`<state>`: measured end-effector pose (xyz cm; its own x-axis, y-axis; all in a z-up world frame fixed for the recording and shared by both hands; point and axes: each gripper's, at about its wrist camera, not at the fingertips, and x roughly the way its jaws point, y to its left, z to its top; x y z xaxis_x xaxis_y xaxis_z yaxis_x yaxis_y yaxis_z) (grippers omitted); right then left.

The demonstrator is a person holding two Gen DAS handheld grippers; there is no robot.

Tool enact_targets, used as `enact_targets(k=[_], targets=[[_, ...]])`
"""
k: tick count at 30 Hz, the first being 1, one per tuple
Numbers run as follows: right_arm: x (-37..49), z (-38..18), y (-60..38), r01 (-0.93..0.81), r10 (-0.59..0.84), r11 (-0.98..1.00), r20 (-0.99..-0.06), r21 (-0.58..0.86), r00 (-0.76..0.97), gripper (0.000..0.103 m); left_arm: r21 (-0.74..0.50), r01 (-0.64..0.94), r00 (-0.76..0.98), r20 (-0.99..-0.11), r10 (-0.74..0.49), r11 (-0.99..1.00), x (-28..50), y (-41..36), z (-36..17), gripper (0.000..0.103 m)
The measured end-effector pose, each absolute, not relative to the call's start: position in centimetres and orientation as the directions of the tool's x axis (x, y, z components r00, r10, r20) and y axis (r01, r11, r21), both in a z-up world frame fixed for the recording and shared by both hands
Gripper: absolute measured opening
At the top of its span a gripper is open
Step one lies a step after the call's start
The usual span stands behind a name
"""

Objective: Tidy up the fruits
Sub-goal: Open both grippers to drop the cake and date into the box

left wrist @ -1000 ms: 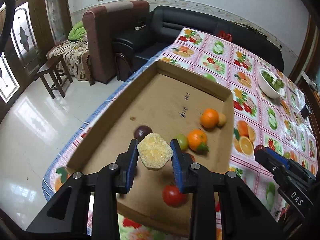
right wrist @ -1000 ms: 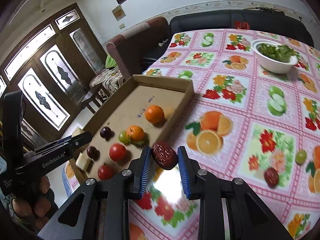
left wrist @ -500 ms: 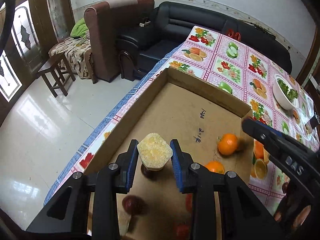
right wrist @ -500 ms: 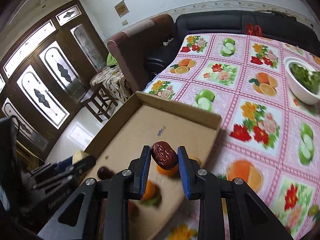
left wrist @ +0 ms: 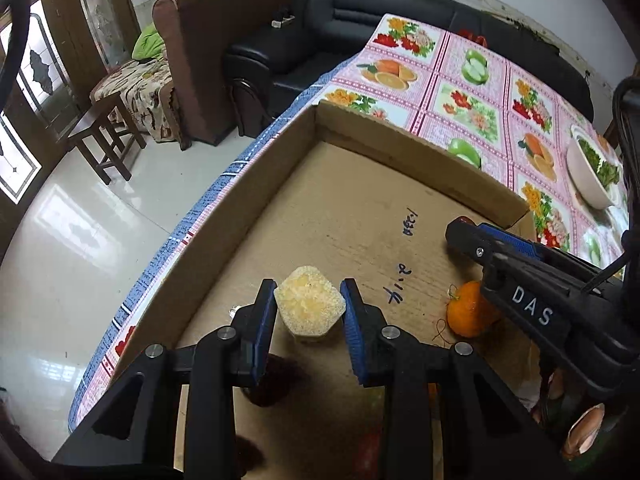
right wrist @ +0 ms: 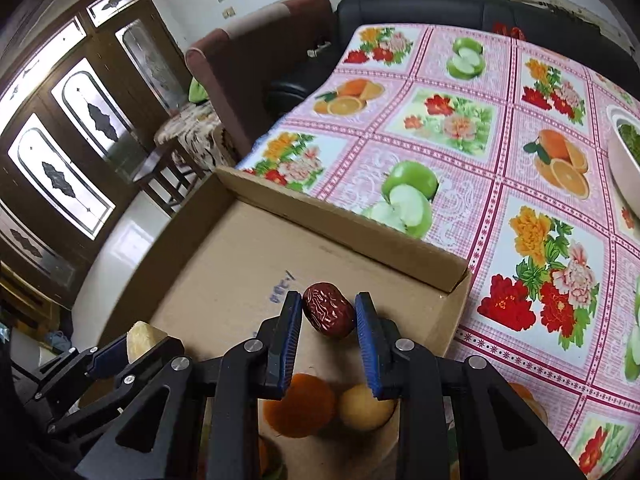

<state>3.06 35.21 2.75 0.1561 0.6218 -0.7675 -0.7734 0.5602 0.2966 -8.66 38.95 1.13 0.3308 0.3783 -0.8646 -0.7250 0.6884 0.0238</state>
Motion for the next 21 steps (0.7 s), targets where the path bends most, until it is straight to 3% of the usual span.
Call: enact_targets(k=[7,17,21], targets=[[2.9,2.7,35.1,-0.777,0.62,0.557,-0.769,0.293,0.155,0.029,0.013,-0.731,0.307,-0.887,0.345,0.683,-8.6,39.4,0.6,0.03],[1.8,4.4,32.9,-0.771,0.65,0.558,-0.74,0.308,0.175,0.045,0.004,-0.727,0.341,-0.866,0.366,0.687,-10.3,37.5,2.1,0.037],[1.2,5.3,31.3,-0.768,0.667,0.556,-0.722,0.318,0.183,0.045,-0.002,-0.724,0.363,-0.852,0.378,0.689,-11.3,36.4,3.0,0.037]])
